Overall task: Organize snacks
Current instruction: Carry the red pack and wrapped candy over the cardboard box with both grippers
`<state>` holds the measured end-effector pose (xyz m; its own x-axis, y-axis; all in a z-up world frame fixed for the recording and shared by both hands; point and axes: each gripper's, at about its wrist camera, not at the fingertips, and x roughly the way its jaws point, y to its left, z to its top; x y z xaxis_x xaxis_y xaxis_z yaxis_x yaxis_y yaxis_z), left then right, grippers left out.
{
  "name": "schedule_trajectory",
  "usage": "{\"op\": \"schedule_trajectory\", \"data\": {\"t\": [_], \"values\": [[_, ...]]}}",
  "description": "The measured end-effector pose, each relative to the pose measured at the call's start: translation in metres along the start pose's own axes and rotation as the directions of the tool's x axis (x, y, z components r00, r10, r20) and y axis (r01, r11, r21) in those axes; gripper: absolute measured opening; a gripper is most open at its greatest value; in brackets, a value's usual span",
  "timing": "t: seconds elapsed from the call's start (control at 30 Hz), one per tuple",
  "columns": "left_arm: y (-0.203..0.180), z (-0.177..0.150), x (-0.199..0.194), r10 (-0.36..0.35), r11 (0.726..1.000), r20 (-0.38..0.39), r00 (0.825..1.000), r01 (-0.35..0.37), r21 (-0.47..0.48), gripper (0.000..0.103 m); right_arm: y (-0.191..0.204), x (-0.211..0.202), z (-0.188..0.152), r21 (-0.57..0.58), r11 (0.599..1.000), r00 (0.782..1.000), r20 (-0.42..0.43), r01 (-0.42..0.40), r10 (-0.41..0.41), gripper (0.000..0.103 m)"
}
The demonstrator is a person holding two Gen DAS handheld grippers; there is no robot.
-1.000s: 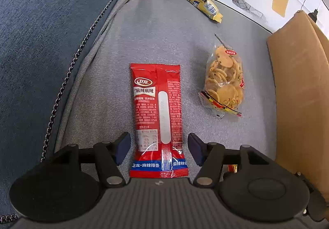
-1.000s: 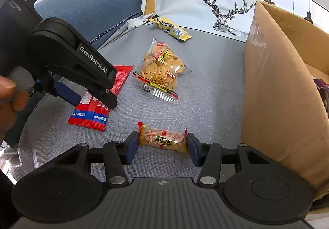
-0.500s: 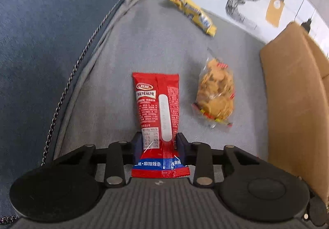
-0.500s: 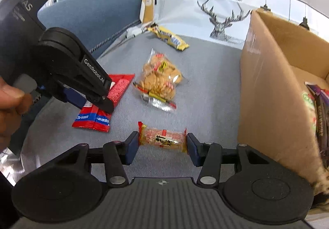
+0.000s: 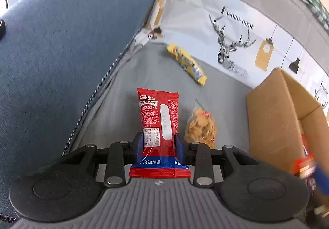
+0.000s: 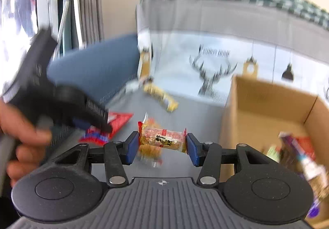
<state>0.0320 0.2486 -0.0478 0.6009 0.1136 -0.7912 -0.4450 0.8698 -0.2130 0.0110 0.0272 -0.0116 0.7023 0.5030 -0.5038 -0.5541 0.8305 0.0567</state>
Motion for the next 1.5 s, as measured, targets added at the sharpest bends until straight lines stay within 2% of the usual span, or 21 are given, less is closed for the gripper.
{"op": "schedule_trajectory", "data": {"t": [0.1,0.2,0.33,0.4,0.47,0.6,0.73,1.23,1.5], "values": [[-0.006,0.002,-0.006,-0.017,1.000,0.042,0.999,0.017,-0.008,0.036,-0.015,-0.022,0.024,-0.001,1.000,0.997,0.075,0.012,-0.012,0.051],[-0.014,0.003,-0.013,-0.036,0.999,0.087,0.996,0.037,-0.005,0.036,-0.038,-0.044,0.051,-0.002,1.000,0.985,0.173,0.029,-0.029,0.051],[-0.031,0.003,-0.023,-0.056,0.997,0.160,0.986,0.048,0.054,0.036,-0.075,-0.055,0.054,0.019,0.996,0.967,0.238,0.092,-0.094,0.051],[-0.041,0.002,-0.028,-0.074,0.995,0.201,0.977,0.058,0.087,0.036,-0.097,-0.053,0.041,0.067,0.990,0.967,0.213,0.127,-0.138,0.051],[-0.051,0.002,-0.032,-0.103,0.991,0.235,0.967,0.078,0.111,0.036,-0.116,-0.048,0.033,0.114,0.983,0.975,0.150,0.146,-0.162,0.051],[-0.069,0.000,-0.035,-0.145,0.983,0.260,0.955,0.110,0.146,0.036,-0.146,-0.057,0.030,0.154,0.972,0.964,0.170,0.180,-0.205,0.051],[-0.084,-0.001,-0.034,-0.181,0.977,0.265,0.947,0.141,0.163,0.036,-0.167,-0.061,0.021,0.185,0.960,0.960,0.151,0.209,-0.238,0.051],[-0.136,-0.012,-0.029,-0.294,0.941,0.257,0.920,0.233,0.245,0.036,-0.200,-0.076,0.002,0.186,0.938,0.938,0.134,0.292,-0.319,0.051],[-0.159,-0.021,-0.034,-0.381,0.908,0.267,0.885,0.304,0.289,0.036,-0.209,-0.081,-0.004,0.186,0.930,0.930,0.126,0.318,-0.344,0.051]]}}
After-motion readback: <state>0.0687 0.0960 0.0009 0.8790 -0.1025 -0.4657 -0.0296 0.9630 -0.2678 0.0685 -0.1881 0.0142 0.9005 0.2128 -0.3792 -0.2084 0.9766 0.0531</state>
